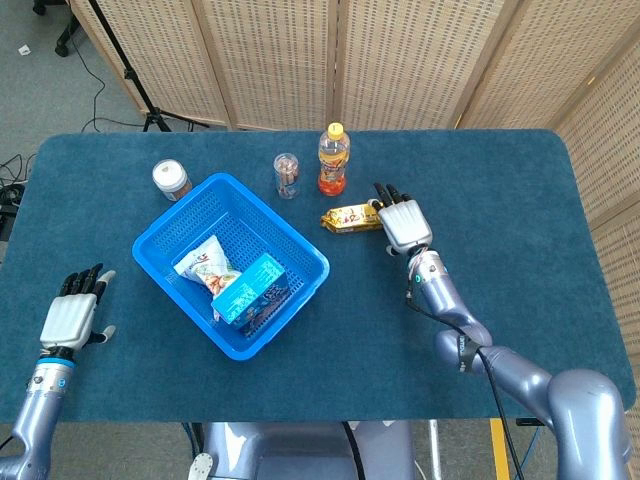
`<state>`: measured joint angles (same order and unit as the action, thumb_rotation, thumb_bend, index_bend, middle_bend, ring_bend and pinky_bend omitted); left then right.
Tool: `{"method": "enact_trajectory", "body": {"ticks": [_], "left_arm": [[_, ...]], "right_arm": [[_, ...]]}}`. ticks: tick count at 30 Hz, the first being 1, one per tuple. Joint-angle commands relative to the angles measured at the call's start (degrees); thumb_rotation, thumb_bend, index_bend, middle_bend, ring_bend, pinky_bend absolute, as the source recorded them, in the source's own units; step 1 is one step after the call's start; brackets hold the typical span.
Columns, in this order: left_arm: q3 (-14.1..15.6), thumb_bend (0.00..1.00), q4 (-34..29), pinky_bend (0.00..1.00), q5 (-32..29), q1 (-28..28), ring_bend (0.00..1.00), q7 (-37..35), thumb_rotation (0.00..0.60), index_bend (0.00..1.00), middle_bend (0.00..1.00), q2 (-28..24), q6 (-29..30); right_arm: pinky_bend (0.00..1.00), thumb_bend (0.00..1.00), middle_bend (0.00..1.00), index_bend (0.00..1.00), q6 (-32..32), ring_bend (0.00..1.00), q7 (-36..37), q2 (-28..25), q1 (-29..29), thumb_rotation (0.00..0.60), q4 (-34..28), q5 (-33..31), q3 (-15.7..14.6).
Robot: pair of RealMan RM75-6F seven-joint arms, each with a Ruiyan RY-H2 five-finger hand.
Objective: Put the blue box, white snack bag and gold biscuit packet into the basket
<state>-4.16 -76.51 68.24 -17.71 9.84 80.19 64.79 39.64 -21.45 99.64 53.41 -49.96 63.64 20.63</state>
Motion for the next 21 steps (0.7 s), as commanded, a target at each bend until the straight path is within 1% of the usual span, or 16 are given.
{"method": "enact_trajectory", "body": {"ticks": [1,14,21], "left_arm": [[0.03,0.23,0.58,0.00,-0.15,-0.20,0.00,-0.22,0.600,0.00,0.00,0.36,-0.62],[-0.09,0.23,1.27,0.00,-0.17,-0.29,0.00,-0.33,0.600,0.00,0.00,0.78,-1.32],[0.05,0.23,1.14,0.00,0.07,-0.29,0.00,-0.37,0.600,0.00,0.00,0.75,-1.57]], "right_arm": [[0.22,0.18,0.00,0.18,-1.98,0.00,2.49,2.87,2.78,0.600,5.06,0.30,-0.62],[0.22,0.18,0.00,0.18,-3.84,0.00,8.00,6.12,5.50,0.600,12.31,2.51,-2.74],[0.22,0.18,0.00,0.18,-5.61,0.00,11.12,8.82,6.56,0.600,16.77,3.57,-3.90]]}}
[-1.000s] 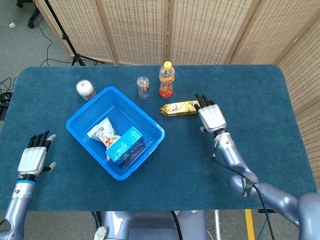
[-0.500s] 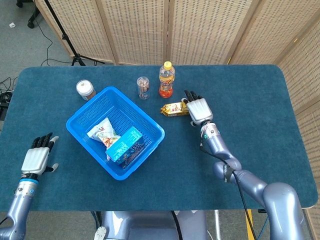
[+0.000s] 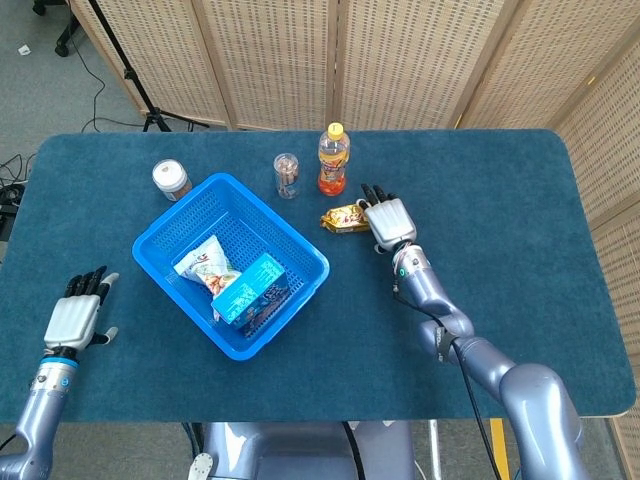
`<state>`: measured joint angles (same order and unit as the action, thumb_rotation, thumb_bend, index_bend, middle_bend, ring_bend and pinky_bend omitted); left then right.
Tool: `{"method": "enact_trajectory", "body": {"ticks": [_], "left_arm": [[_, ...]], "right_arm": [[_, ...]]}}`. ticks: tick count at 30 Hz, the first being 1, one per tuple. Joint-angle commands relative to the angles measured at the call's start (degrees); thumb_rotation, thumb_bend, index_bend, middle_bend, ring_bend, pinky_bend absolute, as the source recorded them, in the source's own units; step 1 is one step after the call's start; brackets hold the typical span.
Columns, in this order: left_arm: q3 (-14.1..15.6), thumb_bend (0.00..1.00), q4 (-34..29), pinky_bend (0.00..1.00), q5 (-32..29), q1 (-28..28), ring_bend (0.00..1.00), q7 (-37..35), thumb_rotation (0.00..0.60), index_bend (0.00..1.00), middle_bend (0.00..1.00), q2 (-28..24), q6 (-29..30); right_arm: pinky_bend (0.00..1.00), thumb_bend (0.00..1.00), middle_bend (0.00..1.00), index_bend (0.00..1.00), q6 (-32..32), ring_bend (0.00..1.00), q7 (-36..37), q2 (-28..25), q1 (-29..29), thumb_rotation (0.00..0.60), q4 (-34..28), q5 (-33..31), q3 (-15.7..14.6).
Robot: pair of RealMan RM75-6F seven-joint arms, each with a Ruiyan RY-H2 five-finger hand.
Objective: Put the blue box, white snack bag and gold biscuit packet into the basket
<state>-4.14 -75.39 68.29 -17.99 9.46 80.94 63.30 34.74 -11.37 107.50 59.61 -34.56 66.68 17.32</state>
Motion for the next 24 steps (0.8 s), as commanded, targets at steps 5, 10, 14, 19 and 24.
{"method": "enact_trajectory", "body": {"ticks": [5,10,14,19,24], "left_arm": [[0.07,0.24,0.24,0.00,-0.07,-0.09,0.00,-0.05,0.600,0.00,0.00,0.13,-0.54],[0.13,0.24,0.35,0.00,0.00,-0.18,0.00,-0.13,0.600,0.00,0.00,0.31,-0.90],[0.14,0.24,0.30,0.00,0.06,-0.17,0.00,-0.12,0.600,0.00,0.00,0.35,-0.91],[0.17,0.24,0.07,0.00,0.46,-0.08,0.00,-0.30,0.600,0.00,0.00,0.33,-0.59],[0.25,0.24,-0.03,0.00,0.64,-0.05,0.00,-0.37,0.600,0.00,0.00,0.29,-0.61]], "right_arm": [[0.22,0.19,0.04,0.20,-1.46,0.01,2.86,2.97,0.58,0.600,5.32,1.55,-1.66],[0.30,0.20,0.20,0.36,-1.64,0.14,4.41,4.01,0.71,0.600,7.94,2.19,-2.04],[0.35,0.21,0.27,0.43,-1.78,0.21,4.91,4.26,0.52,0.600,8.79,2.31,-2.15],[0.37,0.22,0.31,0.45,-0.98,0.26,5.26,4.45,0.00,0.600,9.11,2.87,-2.54],[0.39,0.28,0.32,0.46,-0.50,0.27,5.34,4.50,-0.33,0.600,9.12,2.99,-2.54]]}}
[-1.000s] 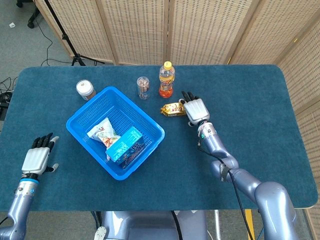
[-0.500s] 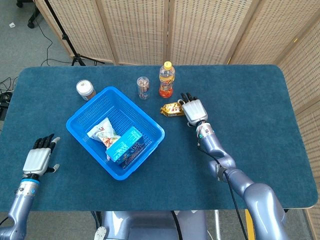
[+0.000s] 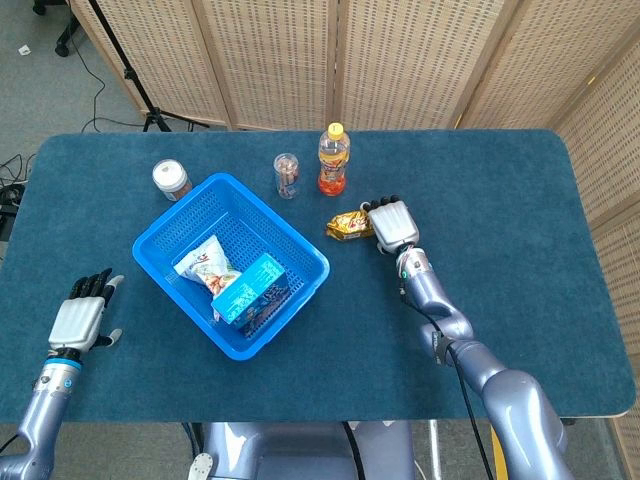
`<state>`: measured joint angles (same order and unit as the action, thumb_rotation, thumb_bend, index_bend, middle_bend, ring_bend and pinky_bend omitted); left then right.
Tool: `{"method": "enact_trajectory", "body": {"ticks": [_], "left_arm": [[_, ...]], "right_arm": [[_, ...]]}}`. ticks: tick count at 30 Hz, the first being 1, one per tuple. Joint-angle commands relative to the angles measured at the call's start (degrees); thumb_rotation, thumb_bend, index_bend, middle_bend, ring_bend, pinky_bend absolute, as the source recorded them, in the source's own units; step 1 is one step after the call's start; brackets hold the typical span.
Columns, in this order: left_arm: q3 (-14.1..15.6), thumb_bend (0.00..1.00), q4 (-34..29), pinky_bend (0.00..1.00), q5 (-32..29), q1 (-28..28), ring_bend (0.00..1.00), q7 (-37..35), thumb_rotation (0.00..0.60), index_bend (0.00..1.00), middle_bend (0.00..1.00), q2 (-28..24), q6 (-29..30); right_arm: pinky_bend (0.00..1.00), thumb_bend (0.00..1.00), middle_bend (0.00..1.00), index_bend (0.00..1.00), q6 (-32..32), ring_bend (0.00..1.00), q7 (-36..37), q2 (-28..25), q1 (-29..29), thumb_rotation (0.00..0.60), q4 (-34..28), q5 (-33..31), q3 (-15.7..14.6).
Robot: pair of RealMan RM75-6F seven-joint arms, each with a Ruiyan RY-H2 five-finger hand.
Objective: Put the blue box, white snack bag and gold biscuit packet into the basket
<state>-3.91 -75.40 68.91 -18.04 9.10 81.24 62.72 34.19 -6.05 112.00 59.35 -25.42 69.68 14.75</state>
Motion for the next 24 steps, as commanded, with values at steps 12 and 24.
{"method": "enact_trajectory", "body": {"ticks": [12,24], "left_arm": [[0.09,0.25,-0.24,0.00,0.37,-0.05,0.00,-0.43,0.600,0.00,0.00,-0.10,-0.24],[0.12,0.25,-0.96,0.00,1.24,0.15,0.00,-0.59,0.600,0.00,0.00,-0.32,0.75]], "right_arm": [[0.46,0.39,0.35,0.56,0.54,0.32,-0.58,-0.06,-0.97,0.600,-0.06,-0.24,0.16],[0.48,0.39,0.37,0.59,5.34,0.34,-2.76,-3.32,-1.83,0.600,-3.89,-0.06,1.05]]}}
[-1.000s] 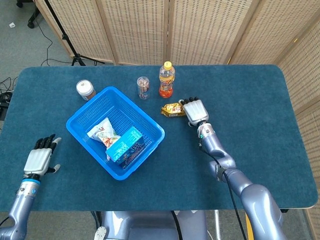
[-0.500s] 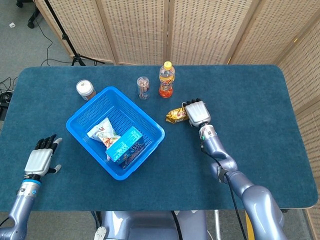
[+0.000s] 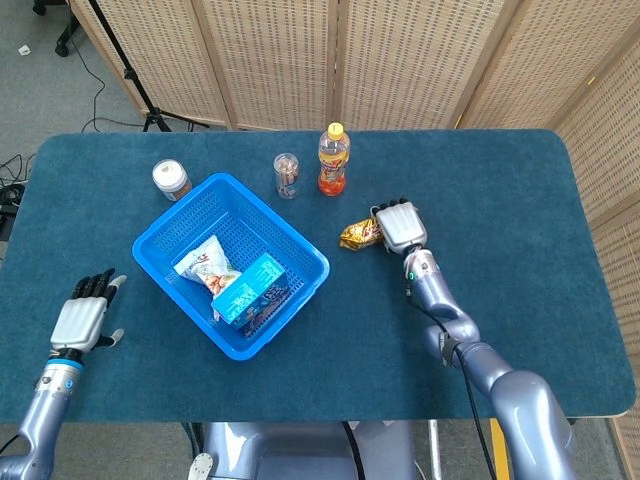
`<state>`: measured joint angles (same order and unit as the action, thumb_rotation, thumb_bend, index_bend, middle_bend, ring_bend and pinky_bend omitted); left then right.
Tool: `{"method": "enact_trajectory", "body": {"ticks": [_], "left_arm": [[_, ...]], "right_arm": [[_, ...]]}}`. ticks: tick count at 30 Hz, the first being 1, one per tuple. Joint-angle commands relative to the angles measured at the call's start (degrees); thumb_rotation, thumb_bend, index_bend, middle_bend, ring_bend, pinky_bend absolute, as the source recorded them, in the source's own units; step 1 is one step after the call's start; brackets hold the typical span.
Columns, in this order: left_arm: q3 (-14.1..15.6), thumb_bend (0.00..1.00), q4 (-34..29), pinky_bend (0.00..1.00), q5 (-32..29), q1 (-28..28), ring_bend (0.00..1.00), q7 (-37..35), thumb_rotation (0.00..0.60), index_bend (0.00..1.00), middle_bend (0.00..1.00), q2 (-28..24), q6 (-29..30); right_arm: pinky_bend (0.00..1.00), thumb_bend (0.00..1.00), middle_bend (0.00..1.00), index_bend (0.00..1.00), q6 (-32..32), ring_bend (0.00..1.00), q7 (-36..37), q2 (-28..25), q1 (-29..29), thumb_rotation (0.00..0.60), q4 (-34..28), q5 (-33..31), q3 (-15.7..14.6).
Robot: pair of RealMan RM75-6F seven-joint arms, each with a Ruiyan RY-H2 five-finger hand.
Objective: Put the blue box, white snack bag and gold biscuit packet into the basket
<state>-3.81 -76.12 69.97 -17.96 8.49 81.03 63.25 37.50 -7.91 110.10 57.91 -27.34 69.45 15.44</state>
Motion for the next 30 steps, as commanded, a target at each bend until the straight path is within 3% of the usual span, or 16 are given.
{"method": "enact_trajectory", "body": {"ticks": [1,10,30], "left_arm": [[0.04,0.25,-0.39,0.00,0.28,0.12,0.00,0.01,0.600,0.00,0.00,-0.19,0.35],[0.16,0.25,-2.72,0.00,1.93,0.67,0.00,-0.44,0.600,0.00,0.00,-1.47,2.37],[1.45,0.25,-6.20,0.00,5.67,1.35,0.00,-1.37,0.600,0.00,0.00,-3.42,4.52]], "right_arm": [[0.48,0.39,0.37,0.59,2.46,0.34,-1.30,-1.89,-0.53,0.600,-2.73,0.09,0.47],[0.48,0.39,0.38,0.59,8.22,0.34,-8.91,-8.38,-2.56,0.600,-14.76,-1.62,1.97],[0.48,0.39,0.38,0.60,24.71,0.34,-37.91,-27.68,-6.17,0.600,-64.01,-9.21,5.50]]}}
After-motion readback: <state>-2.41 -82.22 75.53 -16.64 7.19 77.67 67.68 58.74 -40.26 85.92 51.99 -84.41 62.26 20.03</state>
